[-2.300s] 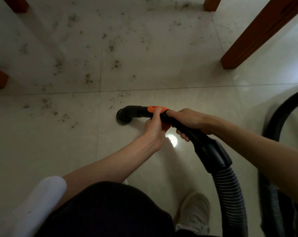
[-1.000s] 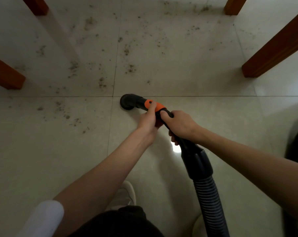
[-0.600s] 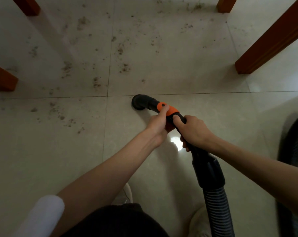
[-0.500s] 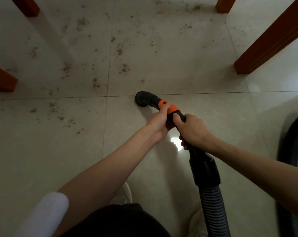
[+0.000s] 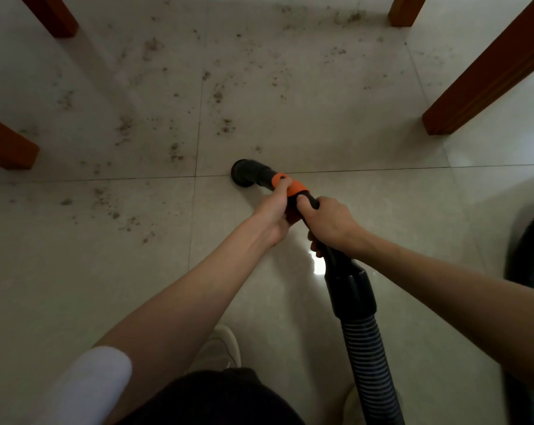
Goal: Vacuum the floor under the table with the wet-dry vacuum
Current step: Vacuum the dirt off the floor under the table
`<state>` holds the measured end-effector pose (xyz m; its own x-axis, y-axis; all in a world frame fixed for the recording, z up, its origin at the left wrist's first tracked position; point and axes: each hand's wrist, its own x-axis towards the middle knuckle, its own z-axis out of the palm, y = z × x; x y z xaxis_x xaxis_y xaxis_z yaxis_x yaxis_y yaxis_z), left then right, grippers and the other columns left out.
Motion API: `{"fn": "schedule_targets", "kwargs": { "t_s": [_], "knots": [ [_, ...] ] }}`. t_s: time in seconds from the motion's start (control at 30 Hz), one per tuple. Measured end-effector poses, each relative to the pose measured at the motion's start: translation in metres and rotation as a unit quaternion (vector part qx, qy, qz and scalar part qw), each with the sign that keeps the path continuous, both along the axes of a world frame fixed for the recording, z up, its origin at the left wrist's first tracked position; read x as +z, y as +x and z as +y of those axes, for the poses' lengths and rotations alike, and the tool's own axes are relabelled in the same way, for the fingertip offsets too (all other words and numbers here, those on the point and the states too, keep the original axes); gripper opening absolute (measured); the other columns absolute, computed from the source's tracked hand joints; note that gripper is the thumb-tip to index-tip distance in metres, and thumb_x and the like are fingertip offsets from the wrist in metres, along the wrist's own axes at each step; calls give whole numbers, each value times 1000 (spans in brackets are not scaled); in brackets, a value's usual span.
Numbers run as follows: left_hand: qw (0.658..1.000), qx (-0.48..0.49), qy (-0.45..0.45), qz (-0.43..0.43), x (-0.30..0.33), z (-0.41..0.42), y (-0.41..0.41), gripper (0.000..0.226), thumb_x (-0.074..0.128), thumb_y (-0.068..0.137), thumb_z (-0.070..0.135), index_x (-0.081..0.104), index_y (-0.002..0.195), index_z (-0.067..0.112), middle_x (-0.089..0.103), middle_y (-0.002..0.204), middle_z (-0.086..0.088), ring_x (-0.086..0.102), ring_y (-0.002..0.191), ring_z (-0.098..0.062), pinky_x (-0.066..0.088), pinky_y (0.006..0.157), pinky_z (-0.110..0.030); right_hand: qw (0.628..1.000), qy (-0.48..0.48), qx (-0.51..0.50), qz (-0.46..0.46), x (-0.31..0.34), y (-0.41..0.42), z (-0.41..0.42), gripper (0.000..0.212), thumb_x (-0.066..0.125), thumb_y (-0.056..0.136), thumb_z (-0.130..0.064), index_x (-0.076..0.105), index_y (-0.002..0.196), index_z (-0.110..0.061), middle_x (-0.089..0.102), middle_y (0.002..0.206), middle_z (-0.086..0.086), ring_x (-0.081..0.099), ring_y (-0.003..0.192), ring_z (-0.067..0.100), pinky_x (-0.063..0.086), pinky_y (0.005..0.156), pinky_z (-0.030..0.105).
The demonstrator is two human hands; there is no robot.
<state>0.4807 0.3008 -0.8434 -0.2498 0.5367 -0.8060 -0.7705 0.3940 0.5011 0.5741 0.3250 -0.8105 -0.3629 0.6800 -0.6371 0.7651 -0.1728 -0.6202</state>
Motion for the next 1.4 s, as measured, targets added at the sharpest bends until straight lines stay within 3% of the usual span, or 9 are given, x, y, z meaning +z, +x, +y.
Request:
{"fn": "schedule_targets", "kwargs": {
  "t_s": [0.2,0.33,0.47,0.87,1.07,1.23,1.4],
  "knots": [
    [999,-28,10,-11,5,16,2,35,50,95,36,53,105,3,62,92,-11,62,77,-17,50,53,-24,999,30,-28,-9,3,-1,8,38,40,97,-40,52,99,-3,59,71,10,57,44,18,48,40,25],
    [1000,1,23,-1,-8,12,-4,32,50,96,35,56,94,4,63,92,-11,62,80,-16,51,64,-24,1000,-17,-4,0,5,-6,11,35,41,97,-38,51,96,-5,57,70,10,55,45,18,46,40,25],
    [999,26,27,19,-12,13,-15,29,49,96,34,54,86,6,62,91,-11,62,82,-17,52,70,-26,1000,-6,16,-1,3,-19,13,34,40,98,-38,50,89,-7,56,68,9,55,44,18,48,40,25],
    [997,-27,58,37,-7,61,-17,28,46,98,34,51,83,11,61,88,-8,61,79,-16,51,65,-25,998,33,-46,-10,1,-24,46,39,39,98,-40,49,79,-8,55,64,7,55,45,18,47,43,26],
    [996,-28,49,64,-7,78,-19,29,47,97,34,51,83,9,60,83,-6,60,82,-18,52,72,-28,997,40,-61,-10,0,-31,58,39,39,99,-41,52,88,-6,56,66,7,55,46,18,45,42,24],
    [998,11,48,45,-19,66,-30,28,51,95,33,55,85,7,62,86,-10,62,77,-18,52,66,-26,994,-56,-68,64,-4,-32,56,37,45,97,-40,52,93,-3,54,61,9,53,41,17,48,41,25],
    [999,10,43,28,-21,61,-41,27,50,96,32,54,94,5,60,88,-12,60,76,-17,49,59,-25,954,-231,-109,154,-11,-24,51,44,47,95,-49,47,87,-5,52,51,8,51,41,19,46,42,25]
  ]
}}
